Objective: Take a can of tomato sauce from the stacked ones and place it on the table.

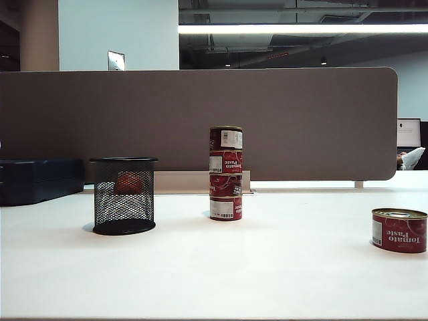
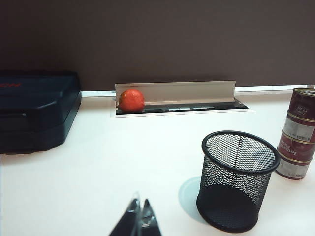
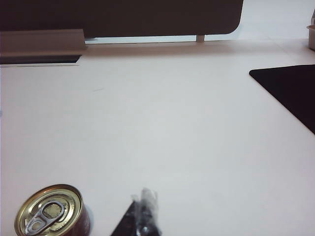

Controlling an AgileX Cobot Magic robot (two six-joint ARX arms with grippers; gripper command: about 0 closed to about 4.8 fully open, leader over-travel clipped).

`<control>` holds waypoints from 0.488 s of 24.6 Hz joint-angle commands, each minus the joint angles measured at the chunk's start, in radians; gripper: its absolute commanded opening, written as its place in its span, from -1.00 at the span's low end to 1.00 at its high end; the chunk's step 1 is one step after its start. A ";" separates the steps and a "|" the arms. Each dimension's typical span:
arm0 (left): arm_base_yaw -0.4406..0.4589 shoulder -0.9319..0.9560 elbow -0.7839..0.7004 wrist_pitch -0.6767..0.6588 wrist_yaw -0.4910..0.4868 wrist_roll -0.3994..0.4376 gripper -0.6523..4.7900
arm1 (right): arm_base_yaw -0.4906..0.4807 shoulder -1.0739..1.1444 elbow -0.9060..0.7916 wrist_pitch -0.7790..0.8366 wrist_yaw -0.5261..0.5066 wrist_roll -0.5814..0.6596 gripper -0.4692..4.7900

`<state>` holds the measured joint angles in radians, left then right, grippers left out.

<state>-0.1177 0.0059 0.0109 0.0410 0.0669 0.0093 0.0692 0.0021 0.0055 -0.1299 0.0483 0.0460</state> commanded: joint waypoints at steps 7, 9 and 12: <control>0.001 0.000 0.002 -0.002 0.000 -0.002 -0.78 | 0.001 0.000 0.001 0.006 0.001 -0.002 -0.84; 0.001 0.000 0.002 -0.002 0.000 -0.002 -0.78 | 0.001 0.000 0.001 0.006 0.001 -0.002 -0.84; 0.001 0.000 0.002 -0.002 0.000 -0.002 -0.78 | 0.001 0.000 0.001 0.006 0.001 -0.002 -0.84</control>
<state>-0.1177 0.0059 0.0109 0.0326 0.0669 0.0067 0.0692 0.0025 0.0055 -0.1322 0.0490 0.0460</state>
